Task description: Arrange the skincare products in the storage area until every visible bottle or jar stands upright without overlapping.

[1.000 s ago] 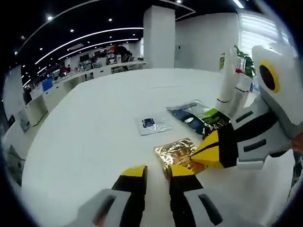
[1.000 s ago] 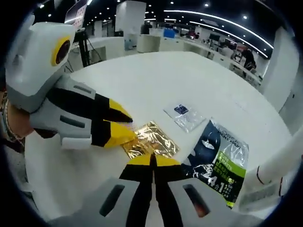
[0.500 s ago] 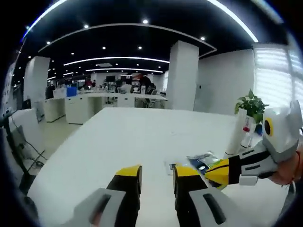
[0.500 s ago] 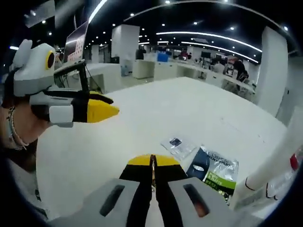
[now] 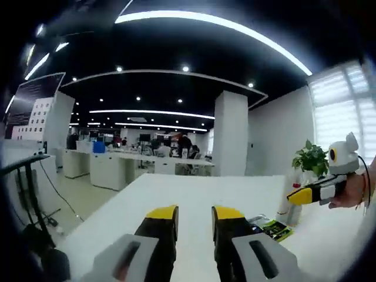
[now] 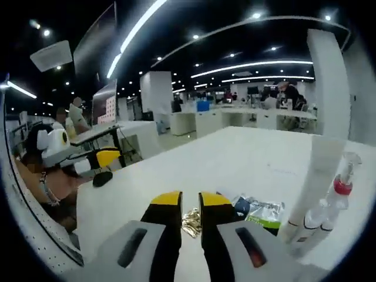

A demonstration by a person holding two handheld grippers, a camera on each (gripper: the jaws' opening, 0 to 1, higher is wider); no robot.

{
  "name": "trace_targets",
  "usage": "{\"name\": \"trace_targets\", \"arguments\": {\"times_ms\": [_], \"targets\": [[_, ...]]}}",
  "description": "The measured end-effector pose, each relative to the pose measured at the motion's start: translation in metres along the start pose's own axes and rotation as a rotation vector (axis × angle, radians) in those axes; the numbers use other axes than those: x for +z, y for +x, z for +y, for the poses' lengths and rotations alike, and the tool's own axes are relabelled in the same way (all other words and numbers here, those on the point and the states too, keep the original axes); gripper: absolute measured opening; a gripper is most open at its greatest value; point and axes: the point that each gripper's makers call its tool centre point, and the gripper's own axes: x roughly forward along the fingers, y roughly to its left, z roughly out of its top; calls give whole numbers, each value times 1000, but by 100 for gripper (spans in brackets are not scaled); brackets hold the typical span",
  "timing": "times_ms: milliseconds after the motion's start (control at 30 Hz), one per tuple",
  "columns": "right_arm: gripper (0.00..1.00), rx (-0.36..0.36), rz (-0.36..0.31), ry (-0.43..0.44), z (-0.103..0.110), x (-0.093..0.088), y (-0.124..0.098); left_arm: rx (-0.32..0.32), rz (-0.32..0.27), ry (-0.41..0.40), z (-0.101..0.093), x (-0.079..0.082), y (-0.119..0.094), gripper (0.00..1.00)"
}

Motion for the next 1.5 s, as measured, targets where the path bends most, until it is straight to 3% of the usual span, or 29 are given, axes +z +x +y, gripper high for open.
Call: {"name": "trace_targets", "arguments": {"times_ms": [33,67,133,200,233,267,300,400,500,600,667,767,833,900,1000,1167,1500], "targets": [[11,-1,-2,1,-2,0,-3,4,-7,3,2,1,-2,25],[13,-30,-47,23,-18,5,-25,37,-35,14,16,2,-15,25],[18,-71,-92,62,-36,6,-44,61,-23,17,26,-4,-23,28],[23,-162,-73,83,-67,-10,-73,80,-19,3,36,-13,-34,28],[24,-178,-68,73,-71,-14,-77,87,-16,-1,39,-17,-37,29],[25,-258,-78,51,-92,-27,-99,93,-16,-6,42,-24,-43,31],[27,-291,-90,46,-100,-34,-110,102,-23,-32,46,-31,-48,33],[40,-383,-149,85,-123,-59,-142,91,-56,-219,48,-44,-54,44],[56,-484,-126,108,-143,-94,-166,106,-58,-245,55,-59,-56,54],[63,-528,-71,114,-151,-127,-178,97,-37,-231,56,-66,-52,59],[66,-580,-14,115,-157,-150,-185,79,-13,-148,57,-72,-49,61],[68,-682,57,110,-165,-176,-194,114,-4,-168,66,-79,-54,62],[67,-687,44,109,-163,-173,-191,118,32,-137,70,-86,-57,62],[67,-694,-10,149,-159,-167,-187,118,64,-123,75,-93,-58,62],[67,-668,38,114,-154,-173,-183,123,54,-152,78,-91,-54,60],[67,-667,51,129,-153,-176,-182,122,85,-101,83,-96,-55,58],[65,-655,87,103,-149,-181,-182,128,103,-87,92,-97,-56,59]]}}
